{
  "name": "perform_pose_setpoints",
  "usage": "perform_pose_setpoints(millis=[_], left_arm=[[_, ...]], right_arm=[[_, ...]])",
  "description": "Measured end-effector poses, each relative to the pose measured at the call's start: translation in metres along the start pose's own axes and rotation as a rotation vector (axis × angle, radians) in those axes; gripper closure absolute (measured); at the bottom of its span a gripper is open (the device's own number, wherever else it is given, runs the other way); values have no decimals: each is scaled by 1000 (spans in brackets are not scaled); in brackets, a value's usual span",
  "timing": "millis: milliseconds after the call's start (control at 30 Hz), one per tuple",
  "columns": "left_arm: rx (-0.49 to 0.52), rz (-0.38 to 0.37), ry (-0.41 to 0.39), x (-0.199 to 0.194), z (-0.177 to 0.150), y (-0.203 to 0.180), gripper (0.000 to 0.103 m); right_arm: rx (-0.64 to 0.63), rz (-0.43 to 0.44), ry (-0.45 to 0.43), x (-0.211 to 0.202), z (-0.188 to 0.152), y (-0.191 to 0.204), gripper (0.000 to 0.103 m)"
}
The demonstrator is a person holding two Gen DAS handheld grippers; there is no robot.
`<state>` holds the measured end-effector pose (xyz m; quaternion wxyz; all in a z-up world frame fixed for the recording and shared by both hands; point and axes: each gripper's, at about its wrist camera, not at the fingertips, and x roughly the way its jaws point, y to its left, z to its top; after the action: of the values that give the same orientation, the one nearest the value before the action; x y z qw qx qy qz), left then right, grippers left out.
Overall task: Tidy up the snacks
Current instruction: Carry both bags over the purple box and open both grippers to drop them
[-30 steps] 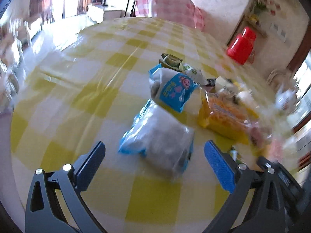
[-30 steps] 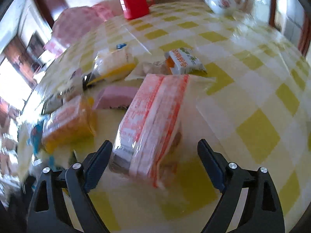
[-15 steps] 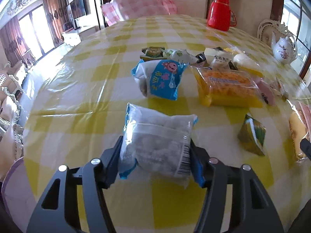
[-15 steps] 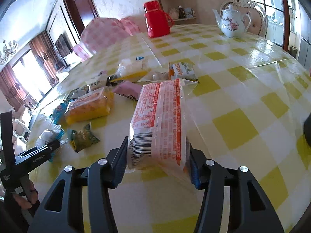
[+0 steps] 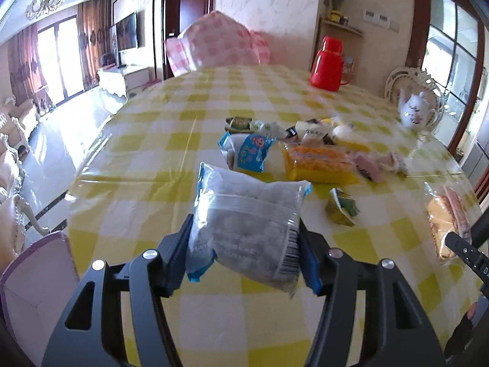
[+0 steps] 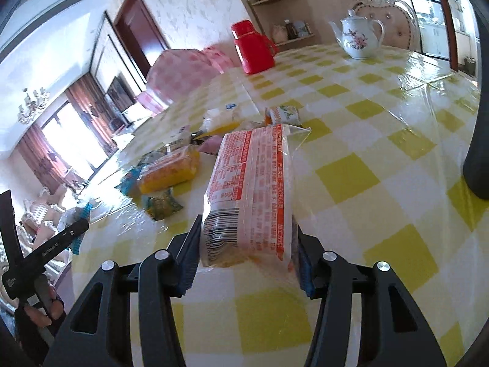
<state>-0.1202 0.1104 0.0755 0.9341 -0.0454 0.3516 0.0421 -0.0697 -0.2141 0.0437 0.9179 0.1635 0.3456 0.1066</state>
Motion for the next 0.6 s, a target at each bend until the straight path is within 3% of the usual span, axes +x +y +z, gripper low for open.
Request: perform_pose_setpoints(millis=[300,600], left_arm=[[46,-19,-26,-48,-13,31,42],[95,0,62,-64,-35,88,42]], right_arm=[[-119,95,12,-19,-23,53,51],[-282,179,79,-11,-58,129,51]])
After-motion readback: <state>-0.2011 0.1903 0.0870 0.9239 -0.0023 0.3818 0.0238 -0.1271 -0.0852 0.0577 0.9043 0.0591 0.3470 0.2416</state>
